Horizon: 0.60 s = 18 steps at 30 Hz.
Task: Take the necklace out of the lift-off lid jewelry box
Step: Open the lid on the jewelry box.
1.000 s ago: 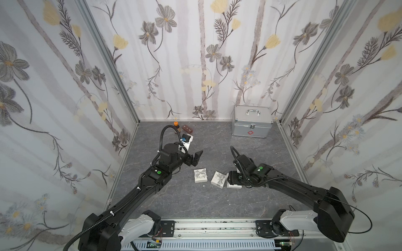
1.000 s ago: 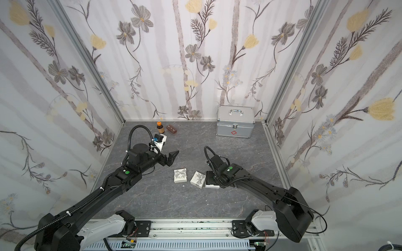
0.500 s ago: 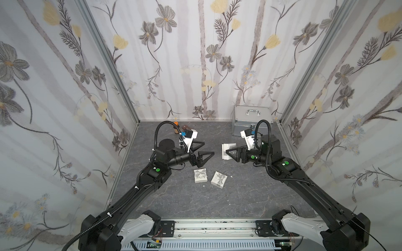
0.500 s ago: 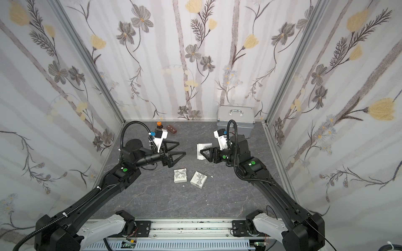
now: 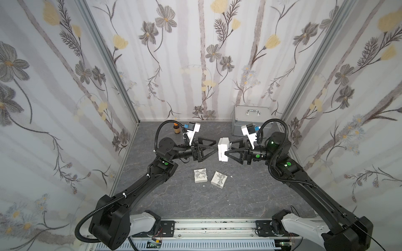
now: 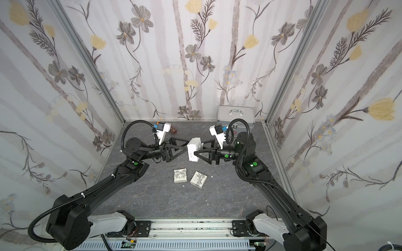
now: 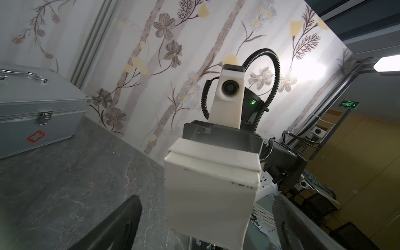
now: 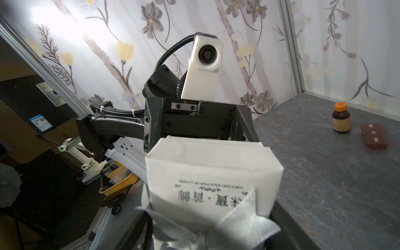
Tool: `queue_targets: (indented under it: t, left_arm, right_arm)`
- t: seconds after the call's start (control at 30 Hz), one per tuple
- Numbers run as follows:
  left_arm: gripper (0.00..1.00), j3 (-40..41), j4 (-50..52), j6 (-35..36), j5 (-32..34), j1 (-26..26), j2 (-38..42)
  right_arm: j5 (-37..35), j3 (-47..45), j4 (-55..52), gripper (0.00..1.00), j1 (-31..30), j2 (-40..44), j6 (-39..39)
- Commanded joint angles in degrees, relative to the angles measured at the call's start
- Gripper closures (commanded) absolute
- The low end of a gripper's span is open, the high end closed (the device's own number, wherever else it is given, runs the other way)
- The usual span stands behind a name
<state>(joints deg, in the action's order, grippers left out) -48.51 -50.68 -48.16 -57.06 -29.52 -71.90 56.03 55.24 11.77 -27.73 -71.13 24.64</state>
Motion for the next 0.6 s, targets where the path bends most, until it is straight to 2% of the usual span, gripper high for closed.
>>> queue_targets:
  t: [0.0,0.57]
  left_arm:
    - [0.06,-0.4,-8.2,-4.5,-2.7,0.1,-0.1]
    - [0.08,-0.6,-16.0,-8.0,-5.0,-0.5,-5.9]
  right_arm:
    - [5.0,0.0,7.0,0.32,0.0,-0.6,2.1]
    - [7.2,0.4,10.7,0.33,0.0,-3.6,4.1]
